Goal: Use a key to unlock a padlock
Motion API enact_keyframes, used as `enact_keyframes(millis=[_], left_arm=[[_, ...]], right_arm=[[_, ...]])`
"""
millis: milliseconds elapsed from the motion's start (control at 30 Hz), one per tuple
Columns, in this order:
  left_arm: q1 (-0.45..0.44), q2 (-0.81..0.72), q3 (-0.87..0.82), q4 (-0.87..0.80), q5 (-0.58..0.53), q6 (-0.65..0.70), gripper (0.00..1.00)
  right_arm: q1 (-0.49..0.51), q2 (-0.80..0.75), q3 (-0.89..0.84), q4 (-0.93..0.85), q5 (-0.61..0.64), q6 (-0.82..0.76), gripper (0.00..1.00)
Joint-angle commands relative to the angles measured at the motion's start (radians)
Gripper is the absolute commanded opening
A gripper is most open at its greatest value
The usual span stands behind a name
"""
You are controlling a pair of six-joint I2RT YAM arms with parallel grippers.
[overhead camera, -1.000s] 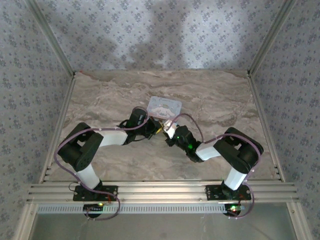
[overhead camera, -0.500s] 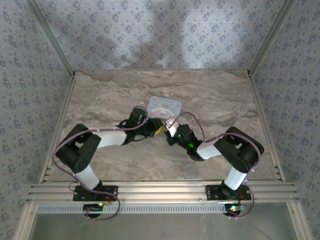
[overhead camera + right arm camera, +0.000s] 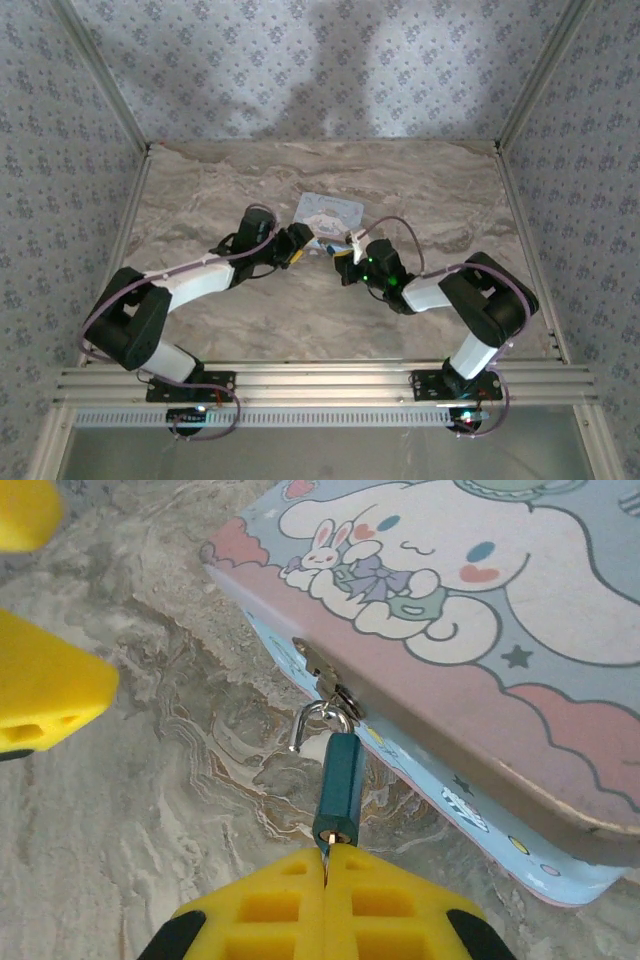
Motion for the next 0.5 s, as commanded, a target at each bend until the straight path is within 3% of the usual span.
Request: enact_keyframes(millis=[0, 267, 467], left_arm=[[0.018, -0.039, -0.011, -0.065, -0.014, 0.042, 0.67], [0.052, -0.052, -0.004, -0.105, -0.008, 0.062, 0.71], [0.082, -0.040, 0.040, -0.159, 0.003, 0.109, 0.75]], right_arm=[[-0.034, 0.001, -0.013, 0.001, -0.077, 0.174, 0.00], [-0.112, 0.071, 0.012, 0.008, -0.219, 0.385, 0.00], [-0.131, 0.101, 0.005, -0.002, -0.216, 0.450, 0.00]])
